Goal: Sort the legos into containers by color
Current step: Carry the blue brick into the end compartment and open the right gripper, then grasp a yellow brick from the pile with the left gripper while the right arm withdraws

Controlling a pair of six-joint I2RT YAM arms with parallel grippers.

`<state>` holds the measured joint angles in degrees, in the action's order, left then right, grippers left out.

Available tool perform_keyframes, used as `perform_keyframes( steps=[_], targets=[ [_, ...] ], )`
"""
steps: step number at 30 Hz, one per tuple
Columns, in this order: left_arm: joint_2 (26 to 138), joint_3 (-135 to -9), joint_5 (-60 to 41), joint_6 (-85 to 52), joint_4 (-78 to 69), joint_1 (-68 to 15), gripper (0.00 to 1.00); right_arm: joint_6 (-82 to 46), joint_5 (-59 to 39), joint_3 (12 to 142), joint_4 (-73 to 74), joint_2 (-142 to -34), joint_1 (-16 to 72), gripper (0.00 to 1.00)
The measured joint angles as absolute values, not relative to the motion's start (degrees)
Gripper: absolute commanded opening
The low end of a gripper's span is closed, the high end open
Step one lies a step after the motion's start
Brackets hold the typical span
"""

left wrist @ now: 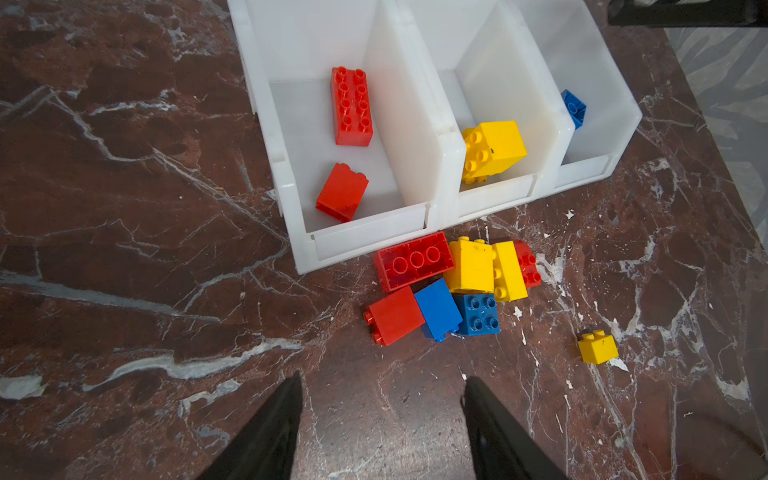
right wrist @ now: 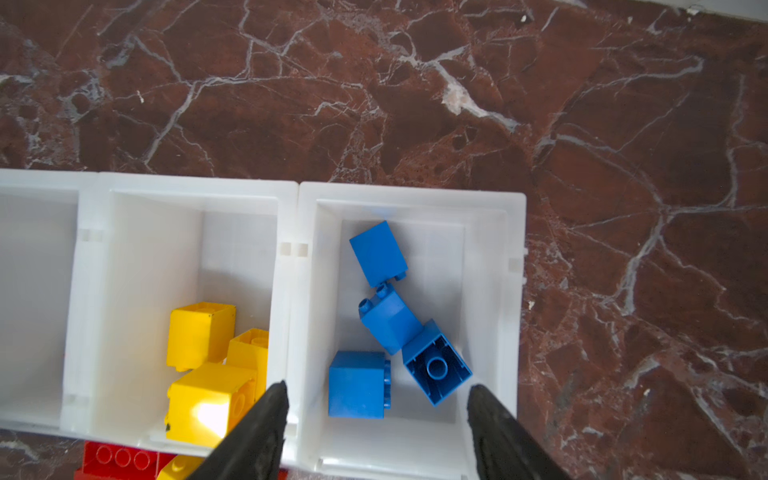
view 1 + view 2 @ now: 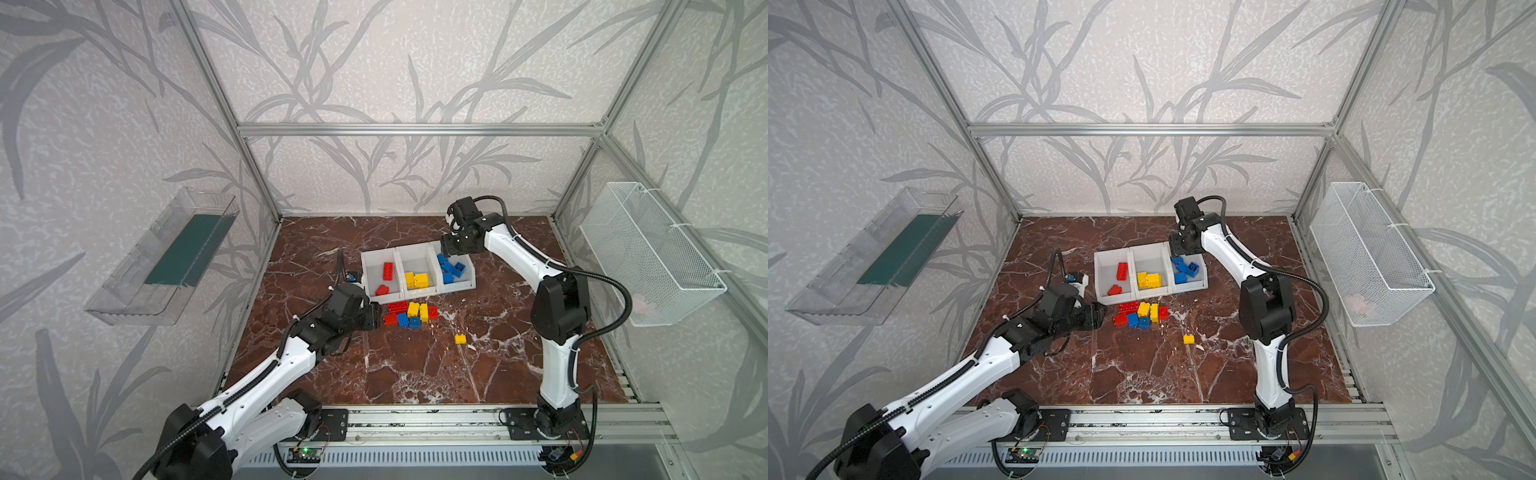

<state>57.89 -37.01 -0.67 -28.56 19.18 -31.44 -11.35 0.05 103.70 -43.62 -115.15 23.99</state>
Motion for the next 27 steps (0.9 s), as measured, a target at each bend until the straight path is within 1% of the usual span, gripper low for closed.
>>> perform_keyframes(
  steps=[6,12,20,27],
  targets=[
    [59.86,-36.14,-2.07,-28.62,18.13,-31.44,0.65,-12.25,-2.00,94.04,-41.71,-105.58,24.01,0.69],
    [64.25,-36.14,-3.60,-28.10,17.28,-31.44,0.65,-14.00,-3.11,82.00,-39.16,-95.85,24.64,0.69],
    [70.35,-37.10,-6.11,-26.96,16.25,-31.51,0.65,-17.52,-2.35,65.58,-37.78,-79.79,26.09,0.69],
    [77.38,-41.98,-7.92,-25.36,15.51,-33.34,0.65,-21.54,-0.03,54.24,-38.57,-66.32,26.20,0.69]
  ],
)
